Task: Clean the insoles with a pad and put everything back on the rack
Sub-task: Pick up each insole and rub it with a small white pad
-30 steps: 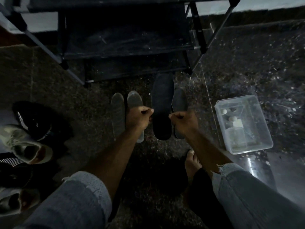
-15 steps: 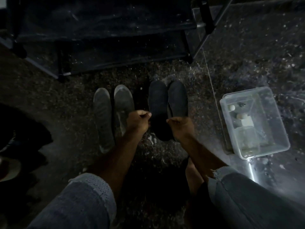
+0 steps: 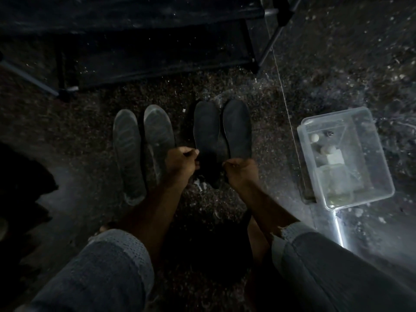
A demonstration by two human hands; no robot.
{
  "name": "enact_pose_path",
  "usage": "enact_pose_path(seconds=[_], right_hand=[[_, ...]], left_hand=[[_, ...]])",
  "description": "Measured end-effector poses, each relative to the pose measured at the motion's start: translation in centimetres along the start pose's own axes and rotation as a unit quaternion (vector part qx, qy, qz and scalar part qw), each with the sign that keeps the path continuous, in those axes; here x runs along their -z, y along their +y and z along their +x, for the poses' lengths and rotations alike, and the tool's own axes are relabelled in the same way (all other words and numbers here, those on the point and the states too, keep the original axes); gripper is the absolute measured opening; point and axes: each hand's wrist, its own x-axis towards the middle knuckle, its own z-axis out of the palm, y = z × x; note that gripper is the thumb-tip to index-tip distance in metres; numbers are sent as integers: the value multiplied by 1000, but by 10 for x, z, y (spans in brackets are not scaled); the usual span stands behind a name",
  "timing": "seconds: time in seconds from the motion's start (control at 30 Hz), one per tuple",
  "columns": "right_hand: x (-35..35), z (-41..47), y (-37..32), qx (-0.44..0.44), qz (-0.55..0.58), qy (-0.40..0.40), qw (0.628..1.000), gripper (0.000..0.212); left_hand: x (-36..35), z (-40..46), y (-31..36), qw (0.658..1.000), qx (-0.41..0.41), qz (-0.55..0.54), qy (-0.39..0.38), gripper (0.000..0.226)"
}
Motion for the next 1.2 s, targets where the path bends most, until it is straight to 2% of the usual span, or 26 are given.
enact_pose_path(seconds=[0.6, 0.83, 0.97, 1.03, 1.1, 1.2], right_hand=[[3, -13, -3, 16, -17, 8, 1000, 14], [3, -22, -17, 32, -17, 10, 999, 20], [6, -27, -21, 29, -16, 4, 999, 22], [5, -31, -23, 33, -15, -4, 999, 20], [1, -35, -24, 45, -11, -11, 999, 18], [-9, -40, -26, 73, -54, -26, 996, 19]], left_hand=[[12, 1, -12, 998, 19, -59, -19, 22], [20, -12, -9, 999, -25, -21, 6, 15], [32, -23, -14, 994, -64, 14, 82, 17], [47, -27, -17, 984, -70, 83, 141, 18], [64, -26, -25, 969, -82, 135, 190, 27], [85, -19, -34, 970, -53, 138, 193, 31]])
